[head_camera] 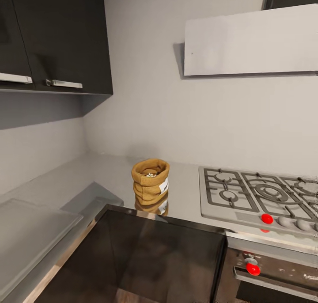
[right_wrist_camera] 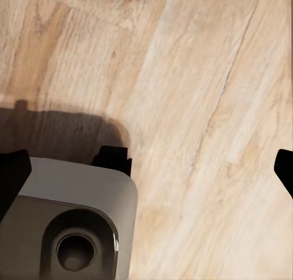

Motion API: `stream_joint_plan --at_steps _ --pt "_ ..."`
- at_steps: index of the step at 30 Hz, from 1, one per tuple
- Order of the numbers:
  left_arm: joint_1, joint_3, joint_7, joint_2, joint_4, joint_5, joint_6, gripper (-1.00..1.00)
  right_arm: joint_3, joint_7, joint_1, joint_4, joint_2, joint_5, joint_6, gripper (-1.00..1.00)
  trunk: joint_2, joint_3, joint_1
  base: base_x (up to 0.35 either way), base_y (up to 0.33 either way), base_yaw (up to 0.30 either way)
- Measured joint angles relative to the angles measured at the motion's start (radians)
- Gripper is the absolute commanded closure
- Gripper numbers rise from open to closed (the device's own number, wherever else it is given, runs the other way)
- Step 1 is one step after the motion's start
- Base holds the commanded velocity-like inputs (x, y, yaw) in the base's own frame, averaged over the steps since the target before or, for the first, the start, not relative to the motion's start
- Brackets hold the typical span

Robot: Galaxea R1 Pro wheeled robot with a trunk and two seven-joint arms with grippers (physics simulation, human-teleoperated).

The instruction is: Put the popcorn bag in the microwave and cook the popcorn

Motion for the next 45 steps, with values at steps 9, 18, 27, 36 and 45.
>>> stream_joint_plan --at_steps 9,18,27,36,45 --pt "0.000 -0.005 0.000 0.000 0.000 -0.003 0.003 -1.00 0.000 0.000 0.000 -0.001 -0.001 0.000 0.001 -1.00 0.000 0.000 0.000 0.116 0.000 -0.025" --pt "0.000 -0.006 0.000 0.000 0.000 -0.004 0.003 -1.00 0.000 0.001 0.000 0.000 -0.001 0.000 0.001 -1.00 0.000 0.000 0.000 0.223 0.000 0.000" --pt "0.000 -0.004 0.000 0.000 0.000 -0.003 0.002 -1.00 0.000 0.002 0.000 -0.001 -0.001 0.001 0.000 -1.00 0.000 0.000 0.000 0.049 0.000 0.000" --pt "0.000 0.008 0.001 0.001 0.000 0.014 0.001 -1.00 0.000 0.000 0.000 -0.001 0.005 0.003 0.000 -1.00 0.000 0.000 0.000 0.000 0.000 0.000" --pt "0.000 0.008 0.000 0.002 0.000 0.020 0.001 -1.00 0.000 0.000 0.000 -0.001 0.006 0.003 0.000 -1.00 0.042 0.019 -0.023 0.000 0.000 0.000"
